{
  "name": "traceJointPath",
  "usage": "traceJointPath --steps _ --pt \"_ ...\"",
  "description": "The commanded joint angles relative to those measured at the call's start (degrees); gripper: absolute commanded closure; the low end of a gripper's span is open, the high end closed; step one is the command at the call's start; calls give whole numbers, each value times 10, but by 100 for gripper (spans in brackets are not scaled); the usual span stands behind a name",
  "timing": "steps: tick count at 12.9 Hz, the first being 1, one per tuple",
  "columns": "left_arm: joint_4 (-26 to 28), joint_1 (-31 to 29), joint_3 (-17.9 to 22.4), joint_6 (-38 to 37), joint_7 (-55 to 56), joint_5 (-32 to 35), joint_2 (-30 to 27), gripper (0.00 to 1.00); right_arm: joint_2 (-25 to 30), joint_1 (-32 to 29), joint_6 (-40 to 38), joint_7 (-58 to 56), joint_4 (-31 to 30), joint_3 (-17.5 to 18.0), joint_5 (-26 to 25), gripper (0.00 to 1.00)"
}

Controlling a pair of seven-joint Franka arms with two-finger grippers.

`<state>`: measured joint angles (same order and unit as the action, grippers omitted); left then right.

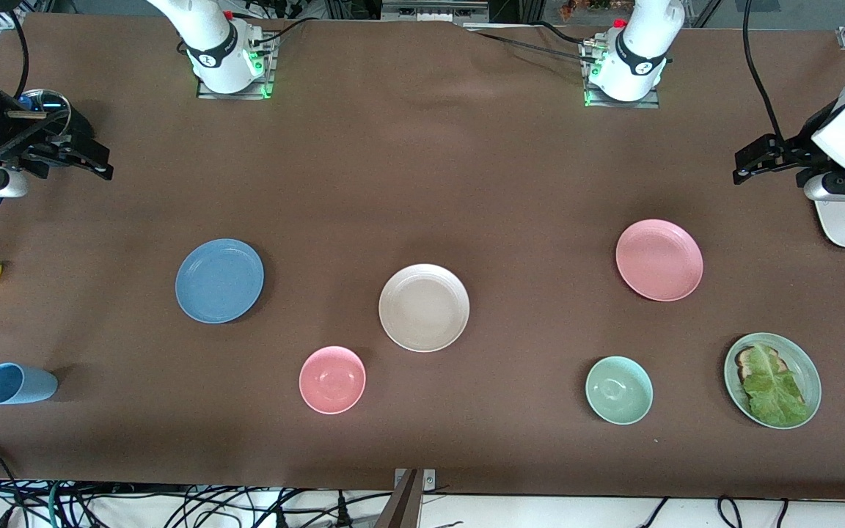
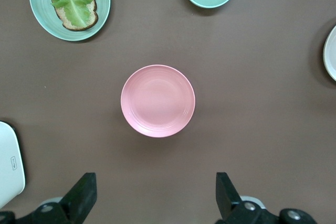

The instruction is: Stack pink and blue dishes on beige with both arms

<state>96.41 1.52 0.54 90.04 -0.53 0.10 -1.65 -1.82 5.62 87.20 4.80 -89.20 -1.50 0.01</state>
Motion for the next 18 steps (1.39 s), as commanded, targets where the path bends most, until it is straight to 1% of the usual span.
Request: traceJointPath --steps 1,18 --pt "-6 0 -4 -7 4 13 2 0 6 2 2 7 -1 -2 8 0" --pt "-6 0 -4 -6 4 13 2 0 6 2 -4 8 -1 -3 9 0"
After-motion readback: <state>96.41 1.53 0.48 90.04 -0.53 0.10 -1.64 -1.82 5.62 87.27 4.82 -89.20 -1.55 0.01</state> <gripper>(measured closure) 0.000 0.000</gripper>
